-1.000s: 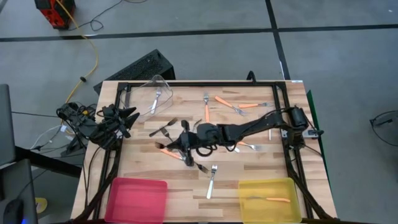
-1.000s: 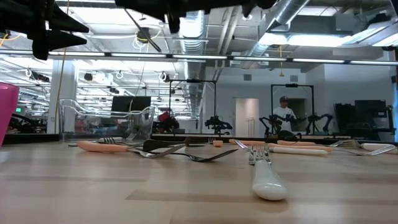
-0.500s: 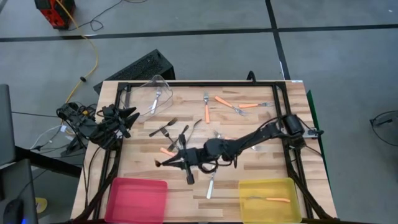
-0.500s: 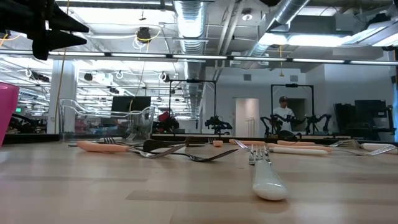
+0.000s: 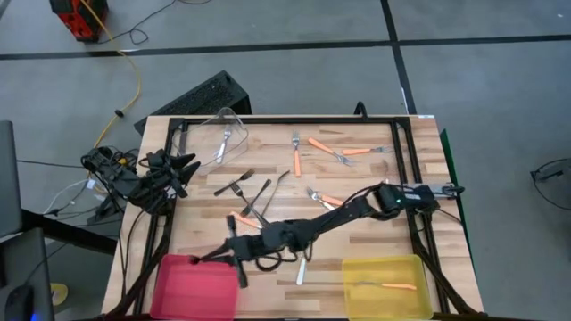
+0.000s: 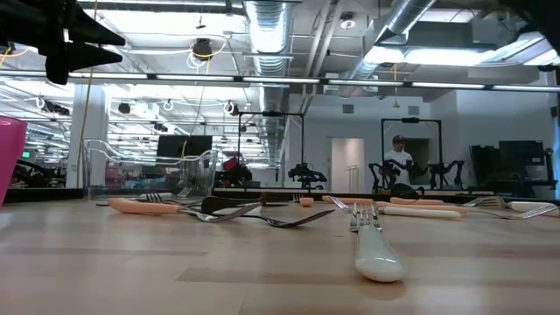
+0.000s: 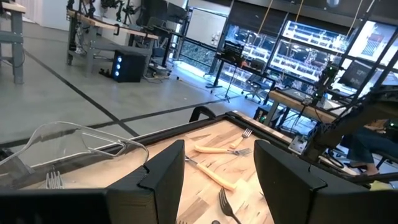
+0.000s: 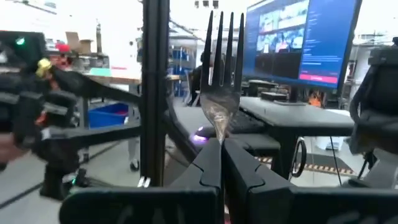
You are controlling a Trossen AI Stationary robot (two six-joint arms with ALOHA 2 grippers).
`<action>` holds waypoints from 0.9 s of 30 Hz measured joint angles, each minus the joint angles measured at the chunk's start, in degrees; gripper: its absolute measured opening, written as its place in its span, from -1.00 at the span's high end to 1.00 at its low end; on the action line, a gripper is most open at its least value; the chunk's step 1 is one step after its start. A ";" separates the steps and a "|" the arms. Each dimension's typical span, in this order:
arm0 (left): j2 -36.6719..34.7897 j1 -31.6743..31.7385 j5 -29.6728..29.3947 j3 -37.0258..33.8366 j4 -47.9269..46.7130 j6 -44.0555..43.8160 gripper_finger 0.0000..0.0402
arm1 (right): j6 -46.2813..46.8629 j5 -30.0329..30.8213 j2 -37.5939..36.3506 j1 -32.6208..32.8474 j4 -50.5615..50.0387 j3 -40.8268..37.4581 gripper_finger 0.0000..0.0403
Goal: Sort silverware by color (type)
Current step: Put the black fork into the red bin
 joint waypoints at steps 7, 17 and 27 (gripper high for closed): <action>-0.02 0.01 -0.06 0.00 -0.15 0.41 0.11 | 1.22 -2.44 8.80 -0.35 -10.38 14.40 0.89; -0.02 0.00 -0.11 0.00 -0.20 1.35 0.11 | 6.20 -2.76 13.30 -1.11 -12.70 16.15 0.89; -0.01 0.01 -0.13 0.00 -0.37 1.37 0.11 | 9.26 -4.25 15.87 -0.89 -12.02 15.95 0.89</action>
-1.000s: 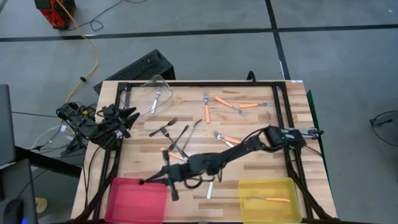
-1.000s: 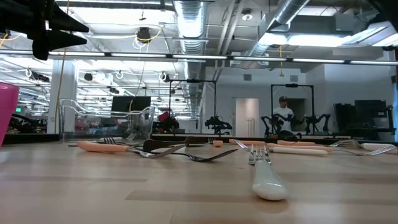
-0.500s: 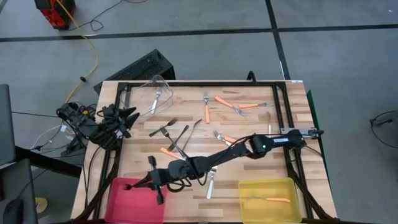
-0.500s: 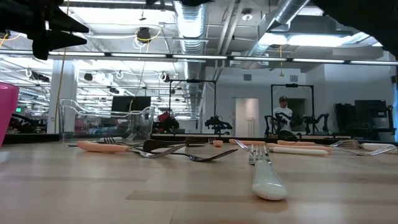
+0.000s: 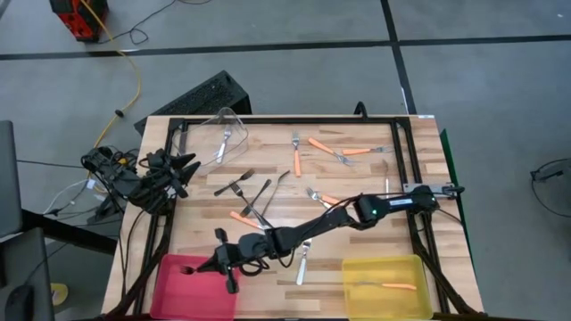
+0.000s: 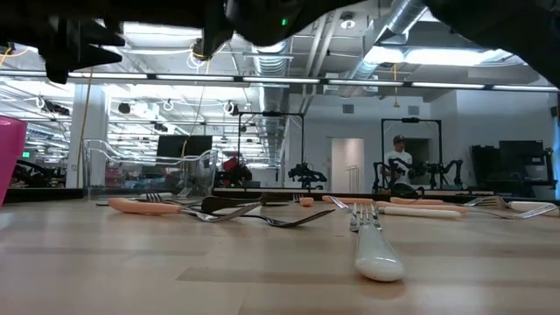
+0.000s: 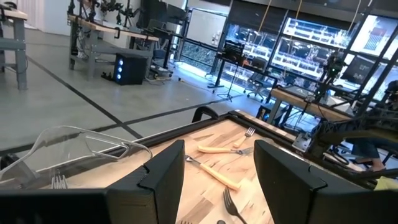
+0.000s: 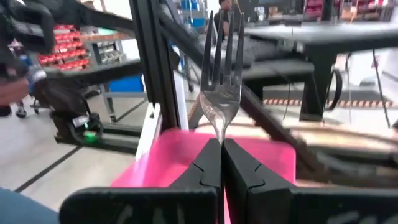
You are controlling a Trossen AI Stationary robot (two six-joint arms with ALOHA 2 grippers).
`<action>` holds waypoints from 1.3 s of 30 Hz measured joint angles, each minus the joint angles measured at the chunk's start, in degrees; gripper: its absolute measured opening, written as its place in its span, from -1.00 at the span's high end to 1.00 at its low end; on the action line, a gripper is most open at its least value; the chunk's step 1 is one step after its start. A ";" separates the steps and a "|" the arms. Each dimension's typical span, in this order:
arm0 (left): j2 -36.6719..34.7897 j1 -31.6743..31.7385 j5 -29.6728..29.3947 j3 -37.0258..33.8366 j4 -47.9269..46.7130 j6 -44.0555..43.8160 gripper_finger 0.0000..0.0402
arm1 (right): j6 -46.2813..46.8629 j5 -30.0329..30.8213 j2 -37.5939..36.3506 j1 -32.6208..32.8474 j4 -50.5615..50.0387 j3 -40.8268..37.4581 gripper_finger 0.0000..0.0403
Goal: Sort silverware by color (type)
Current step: Put the black fork into the red bin
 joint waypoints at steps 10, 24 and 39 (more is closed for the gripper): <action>-0.02 -0.01 0.15 0.00 -1.26 -0.87 0.11 | 1.22 0.01 1.08 0.02 -2.25 -0.02 0.89; -0.02 0.00 0.13 0.00 -1.28 -1.03 0.11 | 4.58 0.04 3.79 -0.07 -2.67 0.00 0.89; -0.01 -0.01 0.15 0.00 -1.39 -1.14 0.11 | 6.59 0.10 5.32 -0.11 -1.73 0.07 0.84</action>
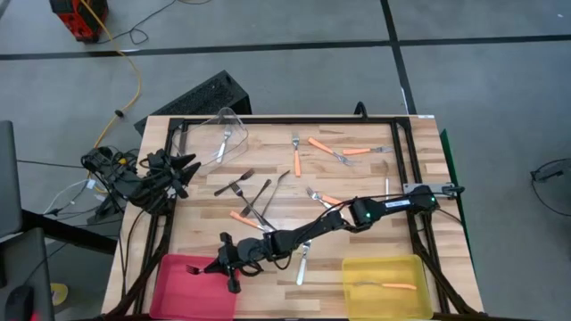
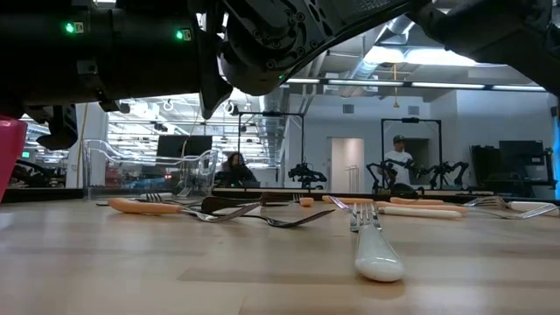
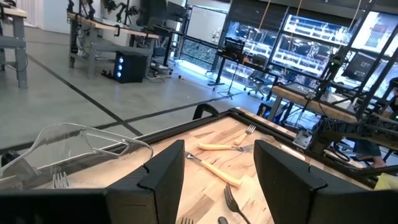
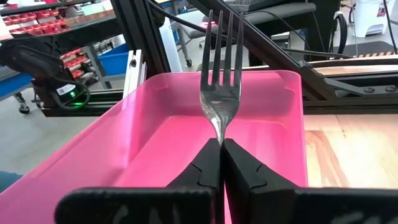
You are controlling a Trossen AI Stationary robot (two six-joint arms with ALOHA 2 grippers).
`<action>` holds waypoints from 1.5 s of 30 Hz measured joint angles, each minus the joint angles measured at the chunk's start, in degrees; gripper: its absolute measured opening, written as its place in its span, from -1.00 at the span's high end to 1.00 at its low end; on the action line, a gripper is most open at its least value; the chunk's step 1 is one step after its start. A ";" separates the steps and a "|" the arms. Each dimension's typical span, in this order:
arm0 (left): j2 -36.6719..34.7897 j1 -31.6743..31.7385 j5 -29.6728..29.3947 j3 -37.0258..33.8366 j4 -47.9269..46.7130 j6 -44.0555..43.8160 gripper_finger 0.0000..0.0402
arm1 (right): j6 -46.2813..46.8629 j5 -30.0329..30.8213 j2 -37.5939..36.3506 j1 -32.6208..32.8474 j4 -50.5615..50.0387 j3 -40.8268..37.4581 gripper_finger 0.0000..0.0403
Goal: Sort silverware by color (type)
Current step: Put the black fork into the red bin, then put the white fork into the transparent bin
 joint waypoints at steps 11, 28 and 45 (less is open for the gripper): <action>-0.01 0.00 0.03 0.00 -0.34 -0.02 0.11 | -0.04 0.00 0.01 0.00 -0.14 0.00 0.75; -0.01 0.01 0.09 0.00 -0.36 -0.15 0.11 | -0.46 -0.02 0.04 0.00 -0.27 0.00 0.58; 0.00 0.00 0.14 0.00 -0.37 -0.17 0.11 | -0.46 -0.09 -0.24 -0.02 -2.84 1.43 0.41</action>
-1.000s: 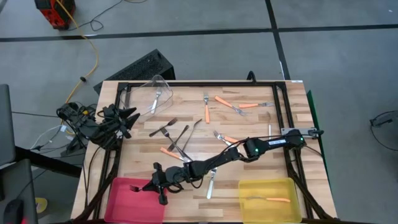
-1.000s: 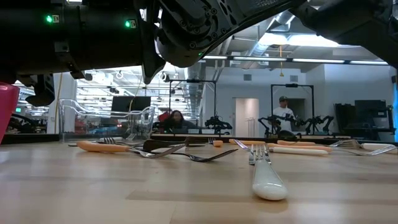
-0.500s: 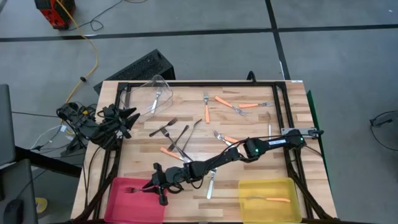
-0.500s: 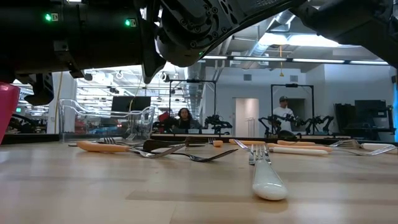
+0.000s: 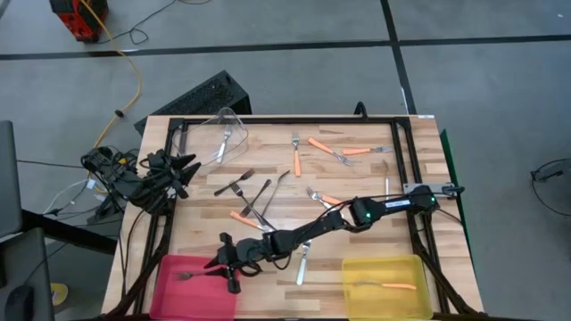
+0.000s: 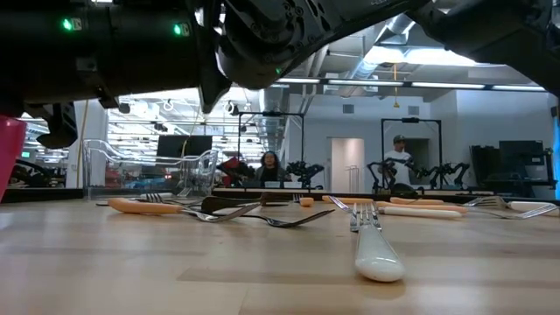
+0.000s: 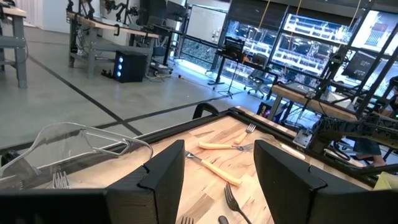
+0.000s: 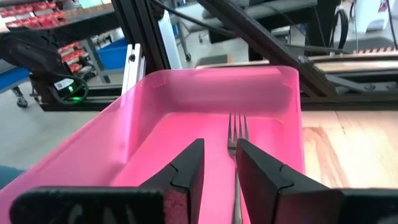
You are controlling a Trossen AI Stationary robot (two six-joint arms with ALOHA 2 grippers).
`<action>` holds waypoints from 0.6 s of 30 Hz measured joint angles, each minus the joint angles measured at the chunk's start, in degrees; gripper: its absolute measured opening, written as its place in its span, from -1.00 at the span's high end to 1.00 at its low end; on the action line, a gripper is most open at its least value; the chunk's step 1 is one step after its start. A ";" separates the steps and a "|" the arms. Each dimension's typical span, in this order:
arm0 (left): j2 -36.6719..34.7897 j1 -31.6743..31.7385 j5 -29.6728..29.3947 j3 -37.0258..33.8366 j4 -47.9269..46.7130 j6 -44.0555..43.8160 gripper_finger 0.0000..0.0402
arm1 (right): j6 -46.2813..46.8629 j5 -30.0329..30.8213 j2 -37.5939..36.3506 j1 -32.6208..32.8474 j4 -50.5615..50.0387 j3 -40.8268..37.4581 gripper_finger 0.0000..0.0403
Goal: Sort silverware by color (type)
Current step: Put the white fork into the transparent bin
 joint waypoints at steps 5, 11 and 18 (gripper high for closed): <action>-0.01 0.01 -0.03 0.00 -0.01 0.00 0.11 | -2.96 0.00 -0.46 0.00 -9.26 4.24 0.41; 0.01 0.01 0.00 0.00 -0.03 0.00 0.11 | -4.79 -0.03 -6.33 -0.53 -20.36 3.73 0.41; 0.01 0.00 1.30 0.00 -0.21 0.00 0.11 | -5.57 0.86 -17.32 -3.31 -45.08 3.91 0.41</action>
